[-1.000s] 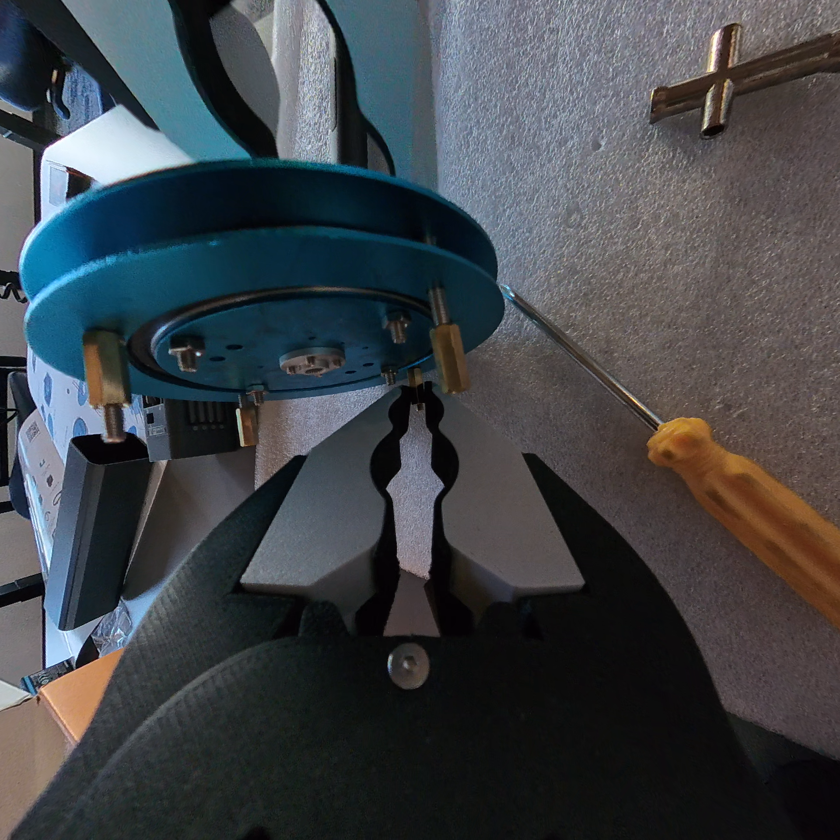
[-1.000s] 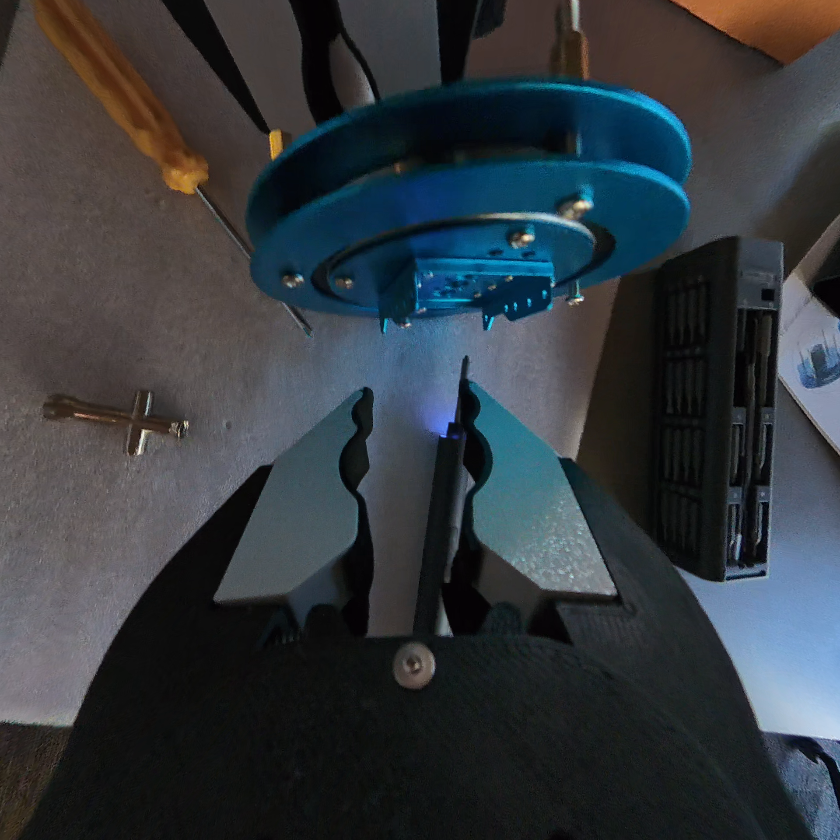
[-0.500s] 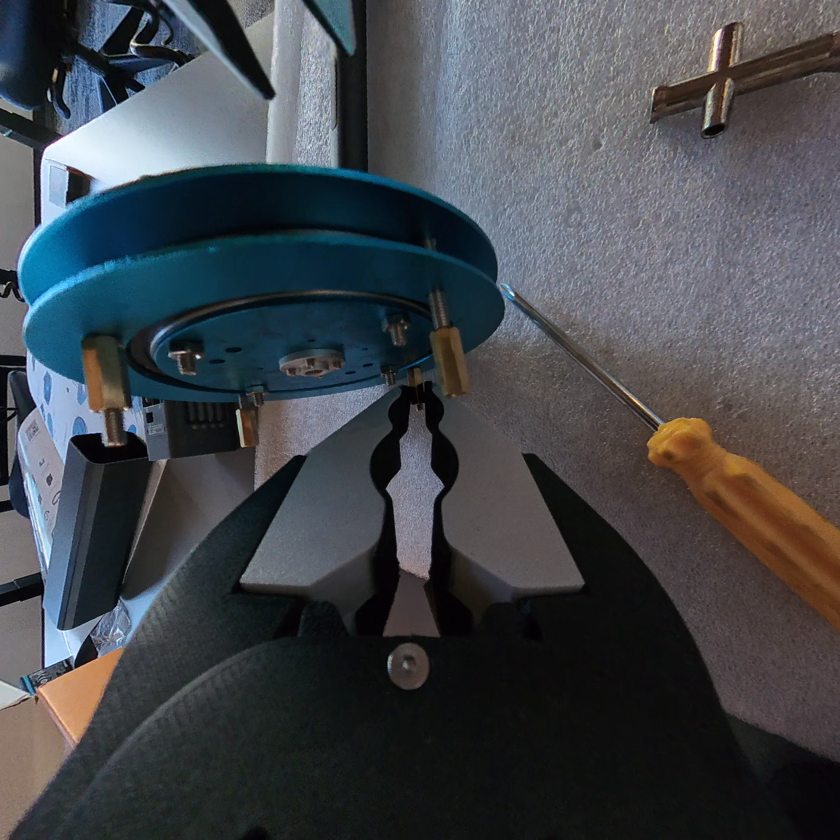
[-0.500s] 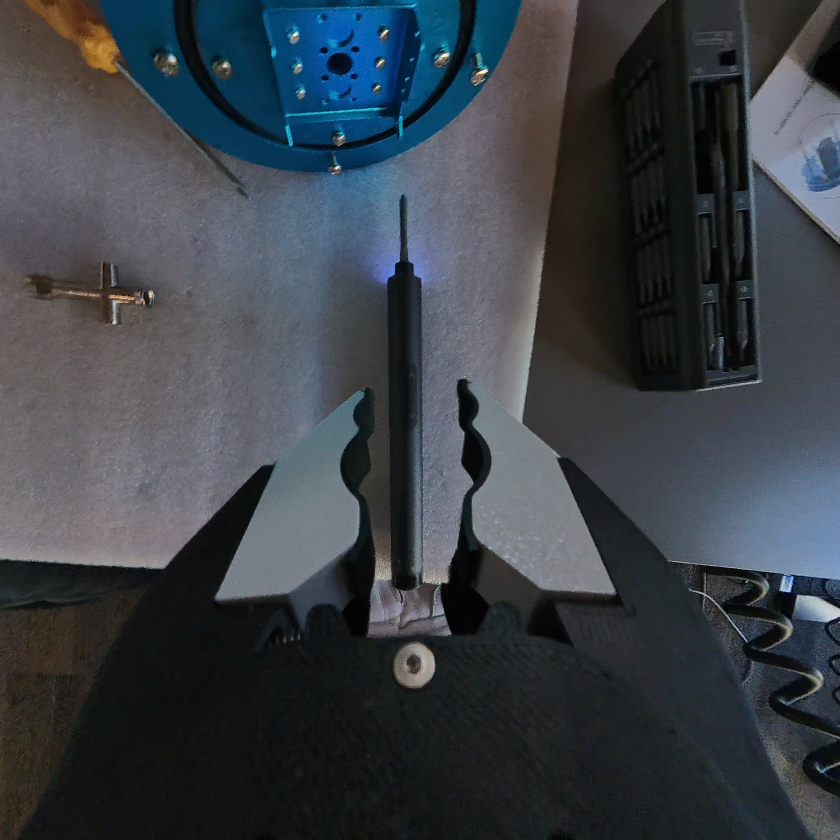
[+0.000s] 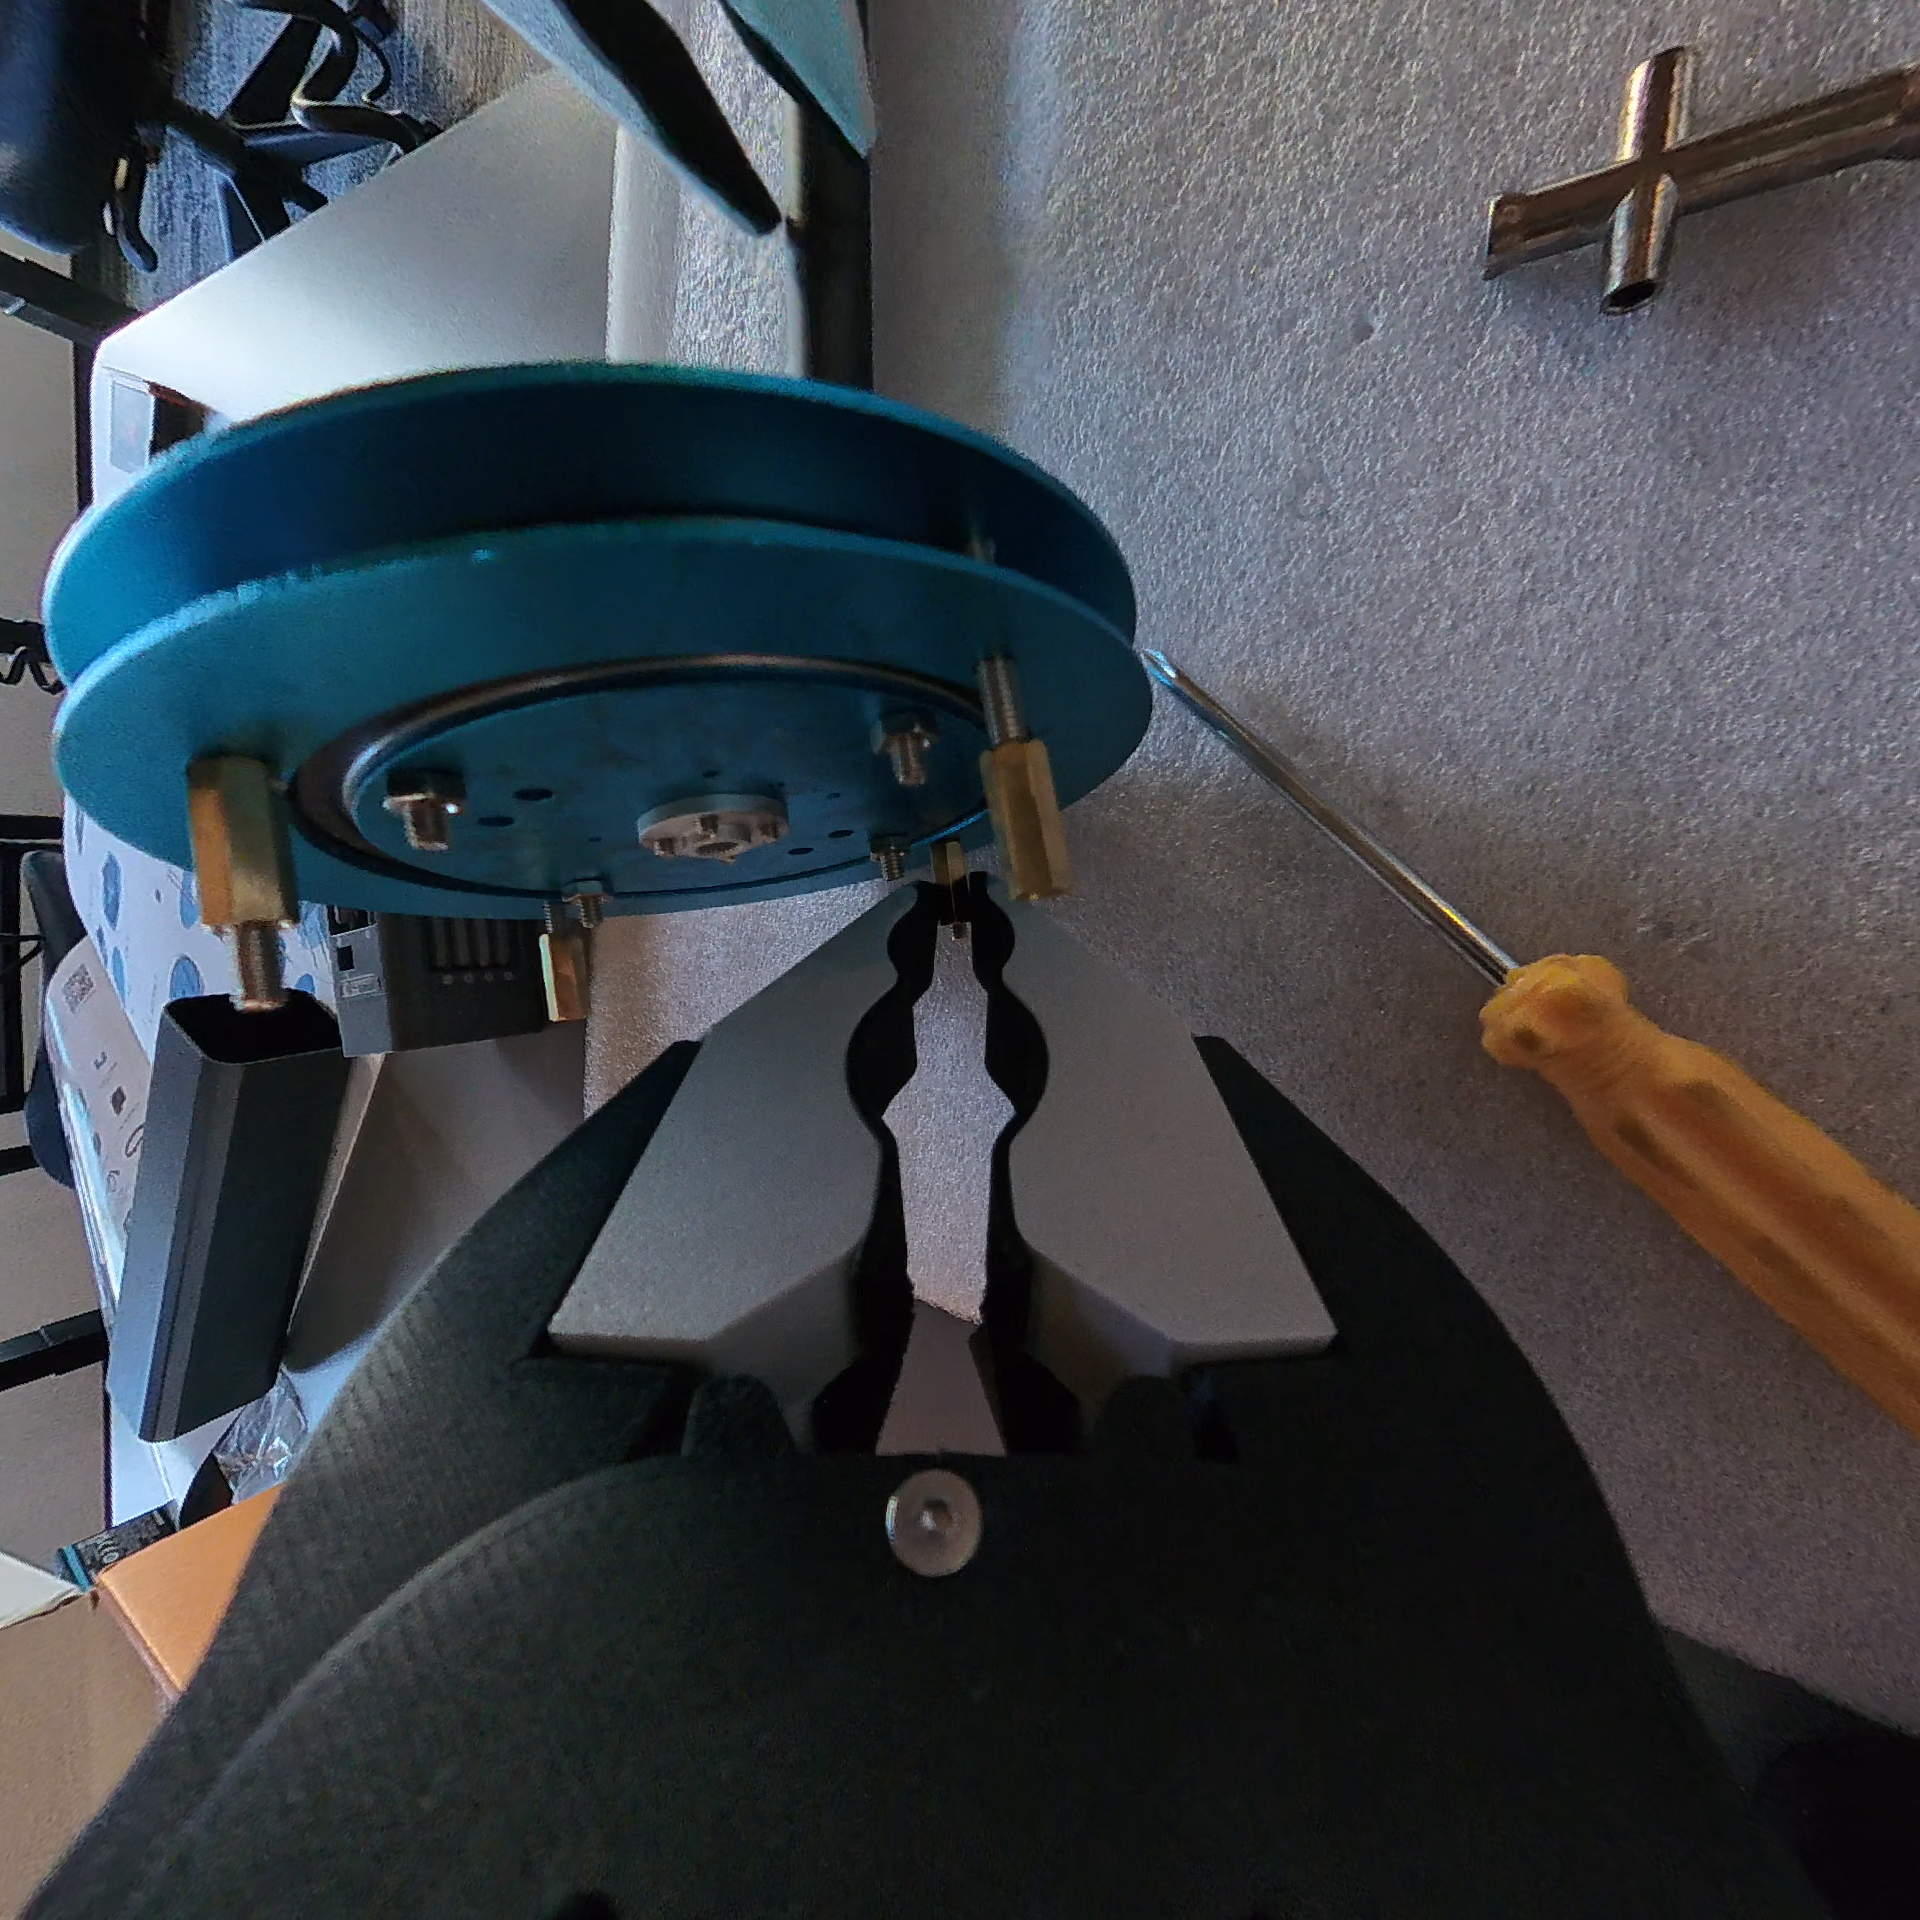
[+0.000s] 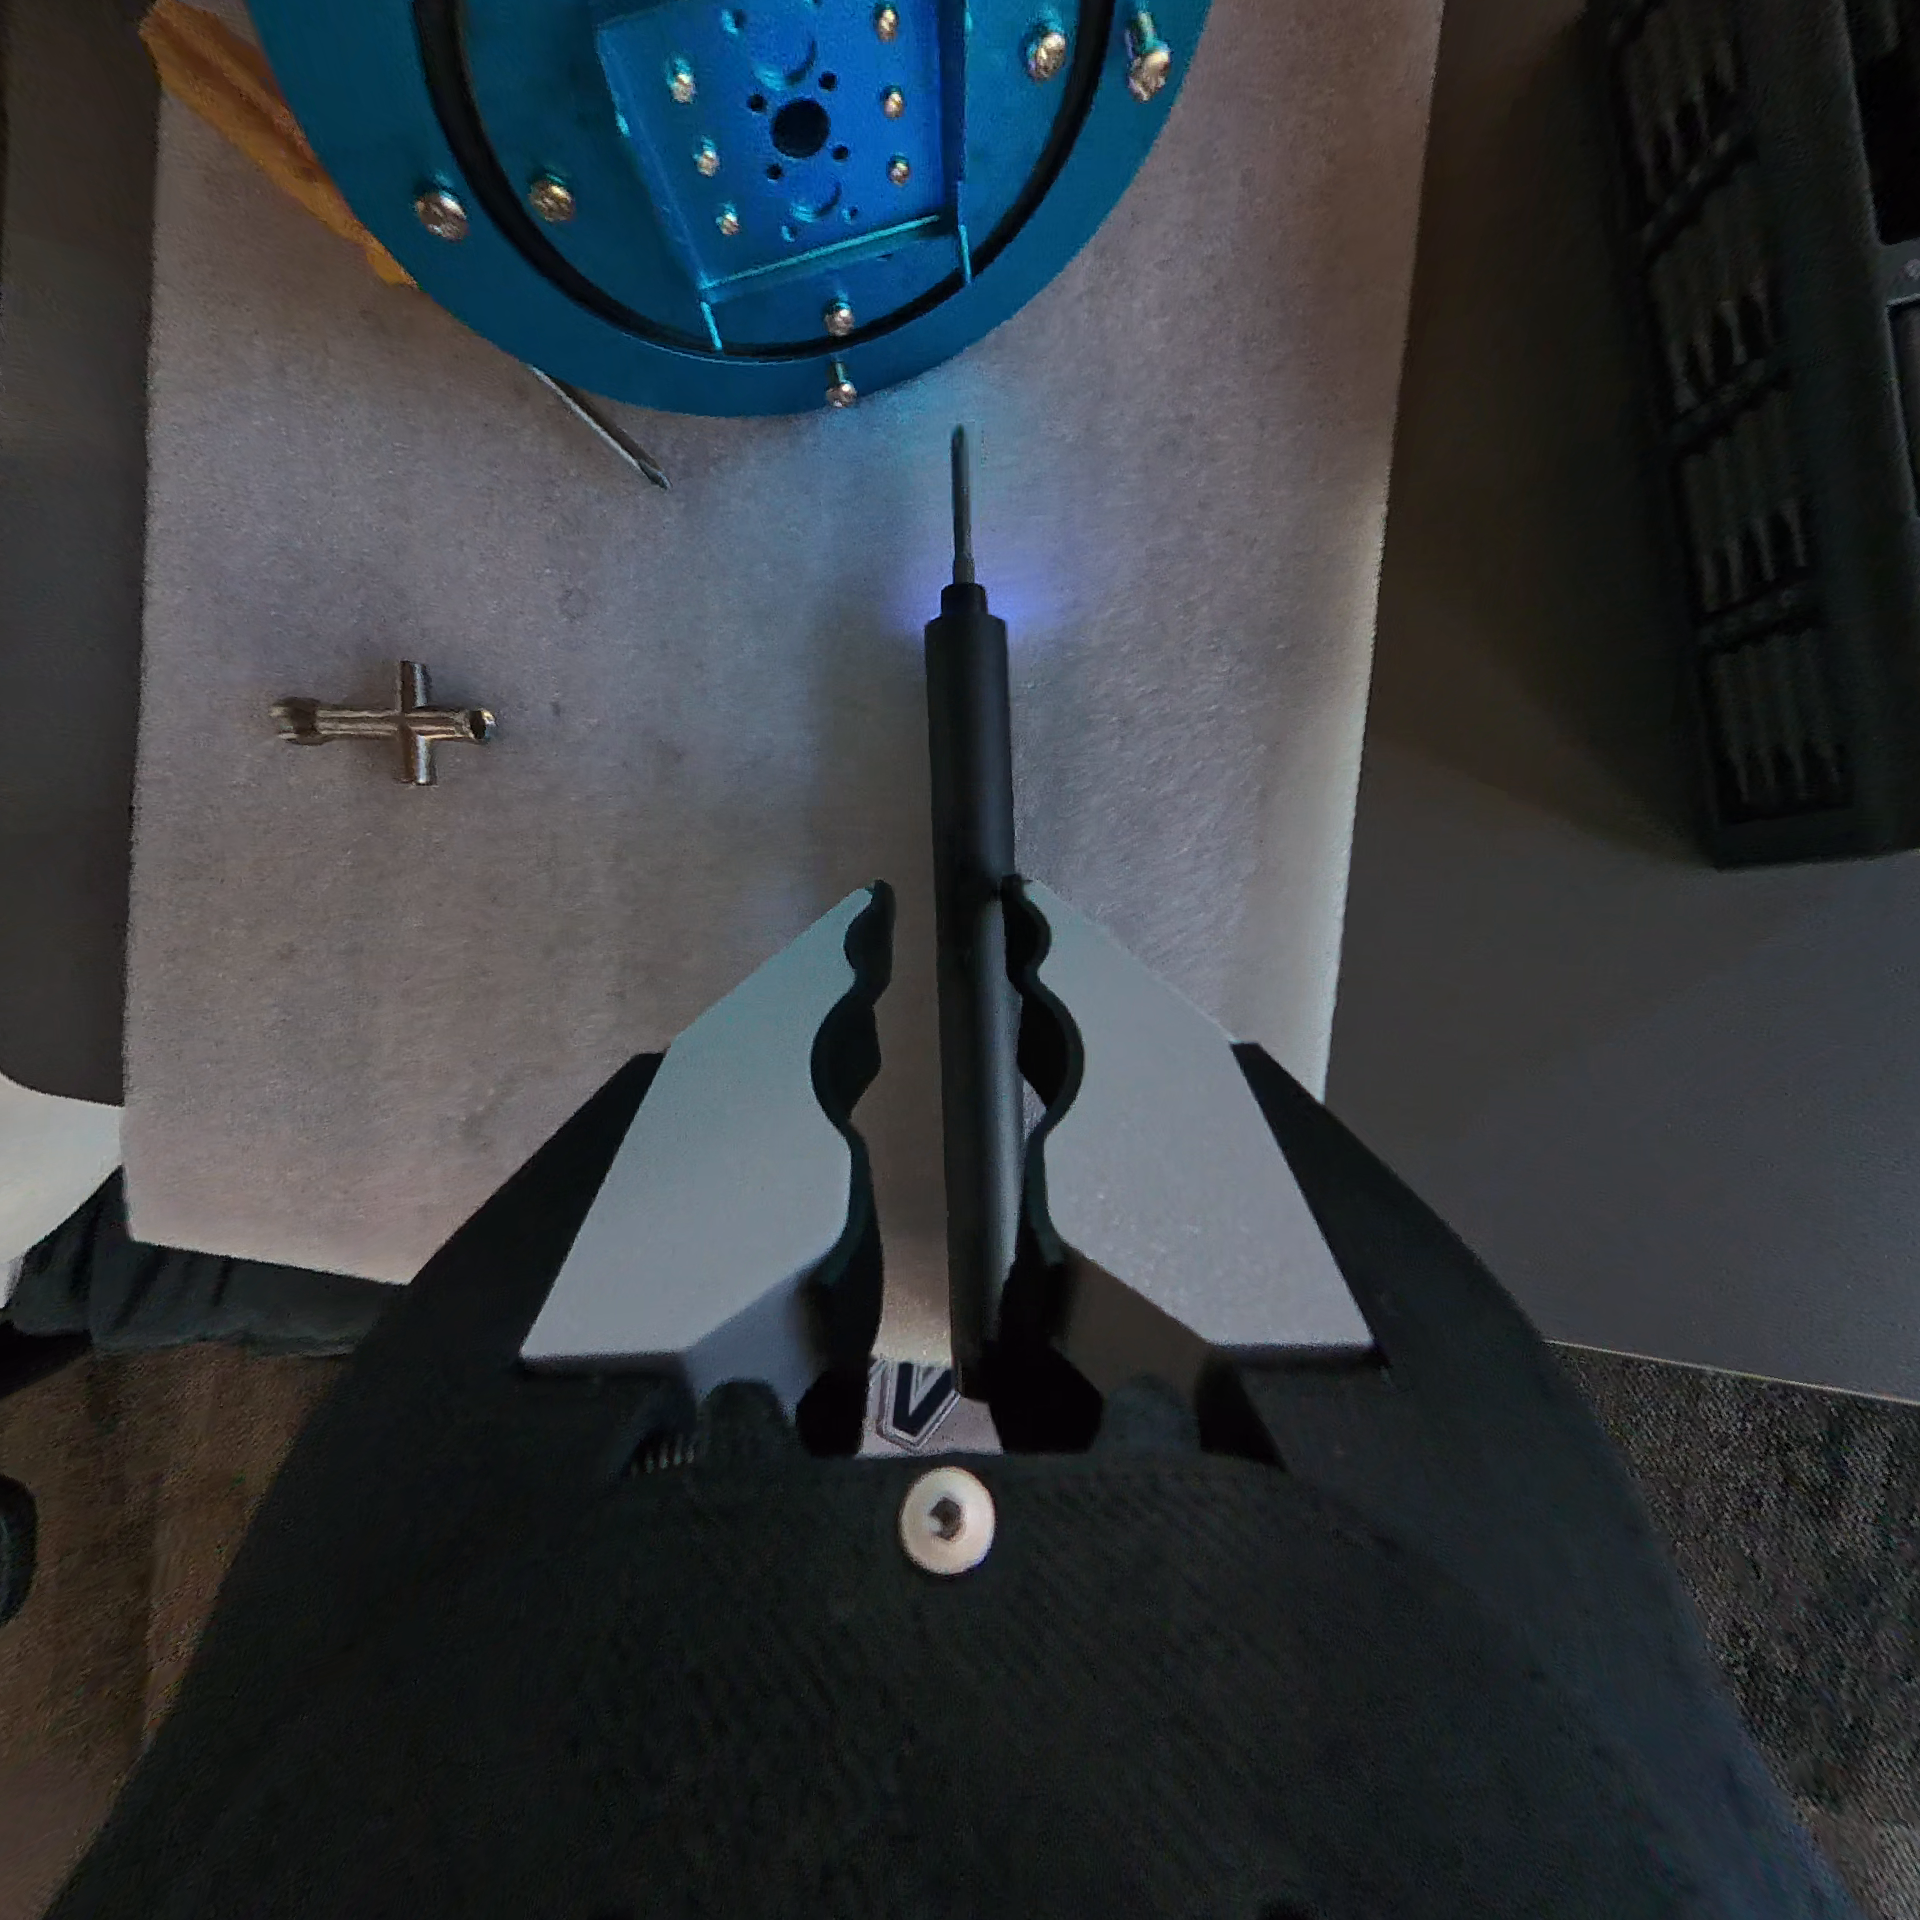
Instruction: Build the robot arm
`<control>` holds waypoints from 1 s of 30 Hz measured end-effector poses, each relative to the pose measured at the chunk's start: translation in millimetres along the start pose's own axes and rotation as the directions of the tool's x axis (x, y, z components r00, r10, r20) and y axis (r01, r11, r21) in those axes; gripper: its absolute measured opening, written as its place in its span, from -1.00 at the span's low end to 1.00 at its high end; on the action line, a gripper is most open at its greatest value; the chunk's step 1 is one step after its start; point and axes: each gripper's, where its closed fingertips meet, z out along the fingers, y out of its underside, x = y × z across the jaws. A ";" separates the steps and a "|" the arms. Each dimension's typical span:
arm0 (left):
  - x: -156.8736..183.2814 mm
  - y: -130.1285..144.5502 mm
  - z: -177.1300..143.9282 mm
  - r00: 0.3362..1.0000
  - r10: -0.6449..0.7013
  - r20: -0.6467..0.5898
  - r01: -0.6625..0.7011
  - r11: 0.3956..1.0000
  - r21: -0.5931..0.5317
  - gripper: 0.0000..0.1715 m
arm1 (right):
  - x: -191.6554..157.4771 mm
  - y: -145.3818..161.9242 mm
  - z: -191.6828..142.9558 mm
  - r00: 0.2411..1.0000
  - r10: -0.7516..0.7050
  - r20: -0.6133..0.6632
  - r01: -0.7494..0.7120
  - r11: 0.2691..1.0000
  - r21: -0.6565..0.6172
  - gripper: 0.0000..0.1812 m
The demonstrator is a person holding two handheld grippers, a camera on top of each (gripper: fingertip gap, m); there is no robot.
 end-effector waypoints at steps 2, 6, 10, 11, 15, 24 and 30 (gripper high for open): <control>0.0 0.0 0.0 1.000 -0.001 -0.001 0.001 1.000 0.001 -0.95 | 2.2 -5.1 -1.9 1.000 0.005 -0.012 -0.005 1.000 0.027 -0.79; -0.2 -0.1 -0.1 1.000 0.001 0.000 -0.001 1.000 -0.003 -0.95 | -2.7 -1.5 7.0 0.999 0.030 0.032 -0.029 1.000 -0.007 -0.74; -0.1 -0.2 -0.1 1.000 0.002 0.000 -0.002 1.000 -0.004 -0.95 | -1.4 0.5 11.8 1.000 -0.008 -0.003 0.008 0.999 -0.031 -0.77; -0.1 -0.4 -0.1 1.000 0.002 0.000 -0.002 1.000 -0.003 -0.95 | -1.7 0.0 12.5 1.000 -0.003 0.002 0.003 1.000 -0.031 -0.77; -0.3 -0.4 0.0 1.000 0.000 -0.001 0.000 1.000 -0.001 -0.95 | 1.5 -0.3 14.4 1.000 0.027 0.006 -0.026 0.999 -0.044 -0.83; -0.4 -0.7 -0.1 1.000 0.000 0.000 0.000 1.000 0.000 -0.95 | 1.3 -0.1 18.9 0.998 0.058 0.011 -0.057 0.994 -0.089 -0.83; -0.2 -0.2 0.1 1.000 -0.012 0.000 0.012 1.000 0.007 -0.95 | 1.3 0.8 19.4 1.000 0.018 -0.021 -0.020 0.995 -0.098 -0.83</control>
